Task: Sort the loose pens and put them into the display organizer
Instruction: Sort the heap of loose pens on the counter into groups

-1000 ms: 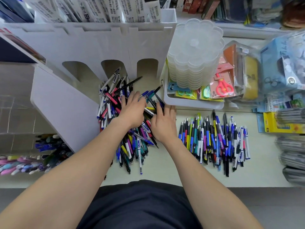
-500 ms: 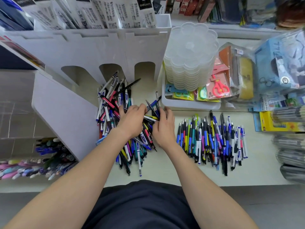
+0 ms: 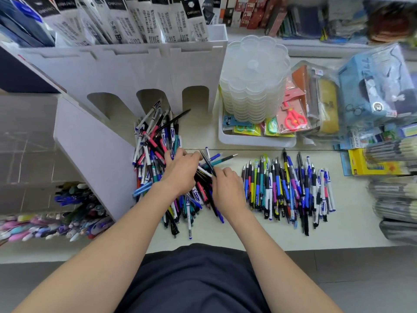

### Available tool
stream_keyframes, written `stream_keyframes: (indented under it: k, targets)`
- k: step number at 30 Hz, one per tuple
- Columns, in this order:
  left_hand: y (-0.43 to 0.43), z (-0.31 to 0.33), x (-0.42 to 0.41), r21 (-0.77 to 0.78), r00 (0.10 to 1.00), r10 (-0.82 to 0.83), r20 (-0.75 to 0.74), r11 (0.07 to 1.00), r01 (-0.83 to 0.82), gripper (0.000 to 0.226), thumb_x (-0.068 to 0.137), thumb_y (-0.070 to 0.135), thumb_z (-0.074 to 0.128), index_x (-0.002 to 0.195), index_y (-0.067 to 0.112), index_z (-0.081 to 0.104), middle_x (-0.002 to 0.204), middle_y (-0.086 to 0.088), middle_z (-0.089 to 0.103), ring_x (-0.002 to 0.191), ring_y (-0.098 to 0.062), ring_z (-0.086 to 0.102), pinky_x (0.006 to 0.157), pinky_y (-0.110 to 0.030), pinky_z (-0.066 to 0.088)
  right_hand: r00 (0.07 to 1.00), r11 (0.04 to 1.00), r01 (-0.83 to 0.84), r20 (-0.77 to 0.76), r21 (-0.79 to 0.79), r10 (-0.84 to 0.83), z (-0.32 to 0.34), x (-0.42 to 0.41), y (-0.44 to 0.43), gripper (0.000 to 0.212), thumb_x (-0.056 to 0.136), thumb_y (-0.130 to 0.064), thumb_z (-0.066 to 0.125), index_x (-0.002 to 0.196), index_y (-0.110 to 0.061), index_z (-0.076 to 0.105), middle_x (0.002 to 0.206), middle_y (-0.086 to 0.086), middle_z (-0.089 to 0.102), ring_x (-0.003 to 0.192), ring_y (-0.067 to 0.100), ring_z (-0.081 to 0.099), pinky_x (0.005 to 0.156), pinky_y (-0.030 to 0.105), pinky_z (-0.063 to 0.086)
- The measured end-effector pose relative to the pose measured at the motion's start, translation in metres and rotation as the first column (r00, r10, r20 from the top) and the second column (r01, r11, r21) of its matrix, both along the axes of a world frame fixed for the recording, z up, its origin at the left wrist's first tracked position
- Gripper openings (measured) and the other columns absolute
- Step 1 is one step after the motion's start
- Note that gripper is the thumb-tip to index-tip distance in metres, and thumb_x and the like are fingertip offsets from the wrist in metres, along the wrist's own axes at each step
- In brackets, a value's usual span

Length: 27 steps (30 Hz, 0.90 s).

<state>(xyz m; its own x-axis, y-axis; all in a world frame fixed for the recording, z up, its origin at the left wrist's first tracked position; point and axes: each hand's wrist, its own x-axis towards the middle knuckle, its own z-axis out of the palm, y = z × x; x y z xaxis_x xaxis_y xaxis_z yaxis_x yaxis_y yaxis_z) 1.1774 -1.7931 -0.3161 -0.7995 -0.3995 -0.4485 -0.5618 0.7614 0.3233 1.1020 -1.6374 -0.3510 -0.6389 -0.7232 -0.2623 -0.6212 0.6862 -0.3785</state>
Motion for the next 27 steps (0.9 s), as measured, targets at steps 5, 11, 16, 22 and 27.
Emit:
stream_keyframes:
  k: [5, 11, 16, 22, 27]
  targets:
    - [0.006, 0.003, 0.000, 0.025, 1.000, -0.002, -0.004, 1.000, 0.002, 0.061, 0.077, 0.000, 0.057, 0.135, 0.020, 0.051, 0.110, 0.002, 0.067, 0.131, -0.029, 0.039, 0.120, -0.062, 0.013, 0.970, 0.977, 0.205, 0.150, -0.067, -0.193, -0.003, 0.010, 0.014, 0.038, 0.108, -0.007, 0.044, 0.145, -0.003, 0.054, 0.123, 0.012, 0.061, 0.107, 0.028, 0.060, 0.088, 0.031, 0.047]
    - [0.016, 0.003, 0.005, -0.072, 0.984, -0.152, 0.096, 0.985, 0.160, 0.051, 0.084, 0.016, 0.060, 0.133, 0.027, 0.063, 0.127, -0.003, 0.056, 0.130, -0.034, 0.036, 0.116, -0.066, 0.015, 0.968, 0.953, 0.249, 0.064, -0.174, -0.241, -0.001, 0.012, 0.022, 0.034, 0.105, -0.006, 0.050, 0.137, -0.007, 0.060, 0.130, 0.012, 0.056, 0.112, 0.030, 0.059, 0.086, 0.041, 0.055]
    - [0.023, -0.005, 0.018, -0.188, 0.992, -0.123, 0.017, 0.974, 0.124, 0.061, 0.089, 0.007, 0.065, 0.141, 0.039, 0.057, 0.146, -0.007, 0.043, 0.139, -0.036, 0.032, 0.120, -0.066, 0.016, 0.998, 0.989, 0.040, -0.036, -0.141, -0.045, -0.007, -0.007, 0.013, 0.050, 0.094, 0.011, 0.059, 0.141, -0.004, 0.055, 0.158, 0.021, 0.039, 0.152, 0.039, 0.034, 0.121, 0.046, 0.040]
    - [0.028, -0.009, 0.031, -0.304, 0.991, -0.002, -0.137, 0.952, -0.040, 0.048, 0.087, 0.006, 0.074, 0.126, 0.033, 0.072, 0.138, -0.007, 0.048, 0.127, -0.035, 0.041, 0.111, -0.054, 0.034, 0.978, 0.978, -0.204, -0.024, 0.043, 0.205, -0.001, -0.032, 0.000, 0.064, 0.092, 0.009, 0.056, 0.150, -0.018, 0.055, 0.134, 0.015, 0.058, 0.122, 0.036, 0.051, 0.103, 0.047, 0.048]
    - [0.028, -0.009, 0.034, -0.311, 0.973, 0.052, -0.226, 0.943, -0.122, 0.040, 0.084, 0.003, 0.076, 0.115, 0.028, 0.079, 0.129, -0.007, 0.056, 0.117, -0.036, 0.047, 0.103, -0.052, 0.040, 0.967, 0.966, -0.254, -0.018, 0.046, 0.255, 0.000, -0.037, -0.002, 0.037, 0.105, -0.013, 0.055, 0.141, -0.021, 0.063, 0.107, 0.009, 0.056, 0.091, 0.035, 0.060, 0.082, 0.045, 0.052]
